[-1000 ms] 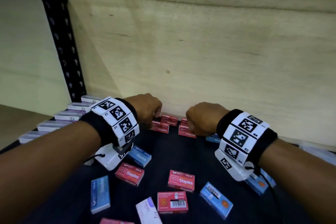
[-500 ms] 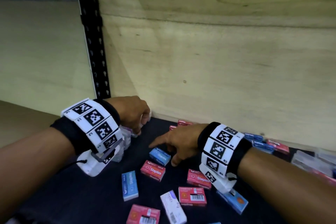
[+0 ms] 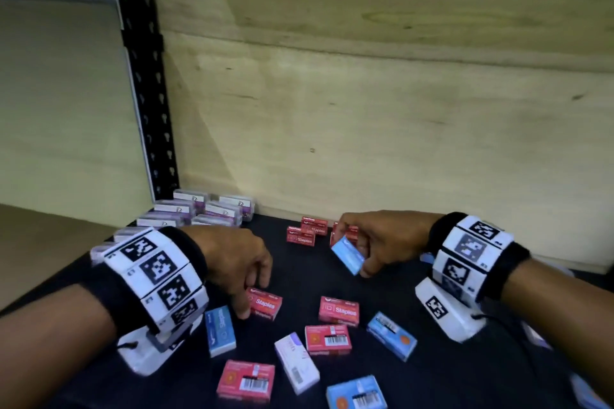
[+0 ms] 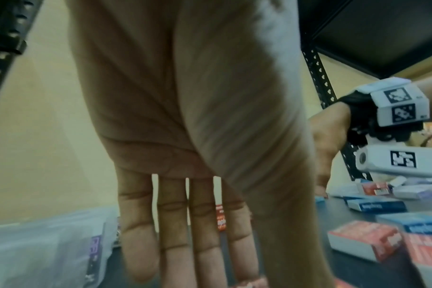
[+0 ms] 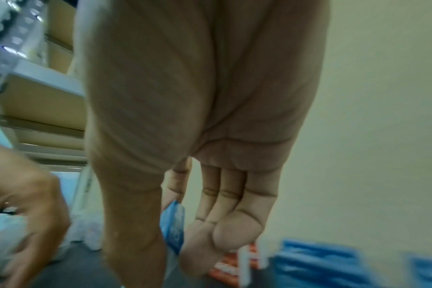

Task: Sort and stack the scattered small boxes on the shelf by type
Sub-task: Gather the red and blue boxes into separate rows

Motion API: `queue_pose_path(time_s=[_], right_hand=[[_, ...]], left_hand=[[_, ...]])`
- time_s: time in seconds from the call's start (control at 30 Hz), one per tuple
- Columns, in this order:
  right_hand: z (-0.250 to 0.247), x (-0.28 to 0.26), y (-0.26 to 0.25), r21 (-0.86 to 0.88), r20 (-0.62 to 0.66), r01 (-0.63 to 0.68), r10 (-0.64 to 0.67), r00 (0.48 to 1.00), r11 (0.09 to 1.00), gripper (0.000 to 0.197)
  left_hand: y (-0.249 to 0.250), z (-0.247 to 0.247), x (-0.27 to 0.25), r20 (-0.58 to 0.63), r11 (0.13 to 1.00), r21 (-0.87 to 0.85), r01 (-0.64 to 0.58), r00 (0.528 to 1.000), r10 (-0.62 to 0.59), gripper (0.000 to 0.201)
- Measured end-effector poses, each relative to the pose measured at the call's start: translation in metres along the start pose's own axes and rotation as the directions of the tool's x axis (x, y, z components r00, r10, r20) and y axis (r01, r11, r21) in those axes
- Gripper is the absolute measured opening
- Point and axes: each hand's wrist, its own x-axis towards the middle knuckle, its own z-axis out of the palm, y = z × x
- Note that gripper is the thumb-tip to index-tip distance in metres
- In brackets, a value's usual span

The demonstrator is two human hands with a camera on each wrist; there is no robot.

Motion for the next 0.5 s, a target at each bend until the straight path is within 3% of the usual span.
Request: queue_pose_path(time_s=[0.27, 0.5], right_hand=[[-0.015, -0.043, 0.058, -0.169, -0.068, -0.195, 0.186, 0.980, 0.966, 0.055], [-0.003, -0.053, 0.080, -0.220, -0.043, -0.220, 0.216, 0.975, 0.950, 0.039]], left_hand=[[0.005, 0.005, 0.011, -0.087, 0.998, 0.054, -0.030, 0.996, 0.035, 0.038], [0.009, -0.004, 0.025, -0.145, 0.994, 0.108, -0.032, 0.988, 0.048, 0.024]])
